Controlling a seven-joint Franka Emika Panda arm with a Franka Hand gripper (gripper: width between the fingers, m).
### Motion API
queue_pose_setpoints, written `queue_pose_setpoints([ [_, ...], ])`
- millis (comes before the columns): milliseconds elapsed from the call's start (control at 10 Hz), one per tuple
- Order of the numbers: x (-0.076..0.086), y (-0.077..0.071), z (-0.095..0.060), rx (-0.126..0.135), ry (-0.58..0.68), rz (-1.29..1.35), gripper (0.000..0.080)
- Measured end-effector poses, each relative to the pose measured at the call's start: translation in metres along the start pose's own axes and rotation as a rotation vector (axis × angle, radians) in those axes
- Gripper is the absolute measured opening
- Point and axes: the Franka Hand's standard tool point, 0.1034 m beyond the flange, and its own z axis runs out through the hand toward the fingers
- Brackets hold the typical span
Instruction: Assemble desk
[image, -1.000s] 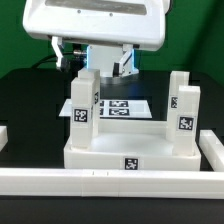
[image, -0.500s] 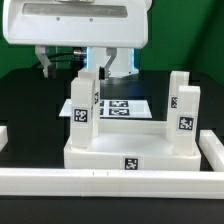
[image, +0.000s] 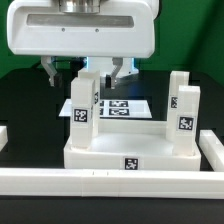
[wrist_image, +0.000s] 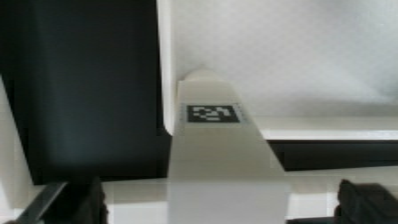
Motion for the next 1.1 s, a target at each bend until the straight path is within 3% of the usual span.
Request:
queue_pose_setpoints([
  [400,-0.0005,0.0019,0.0063,-0.009,0.001,0.000,0.0622],
  [600,-0.0005,0.0020,0.0062,-0.009,0.001,0.000,0.0286],
  [900,-0.0005,0.0020,0.0063,-0.009,0.002,0.039,0.0288],
  [1100,-0.0005,0.0034,0.0061,0.000,0.004,0.210,0.0288],
])
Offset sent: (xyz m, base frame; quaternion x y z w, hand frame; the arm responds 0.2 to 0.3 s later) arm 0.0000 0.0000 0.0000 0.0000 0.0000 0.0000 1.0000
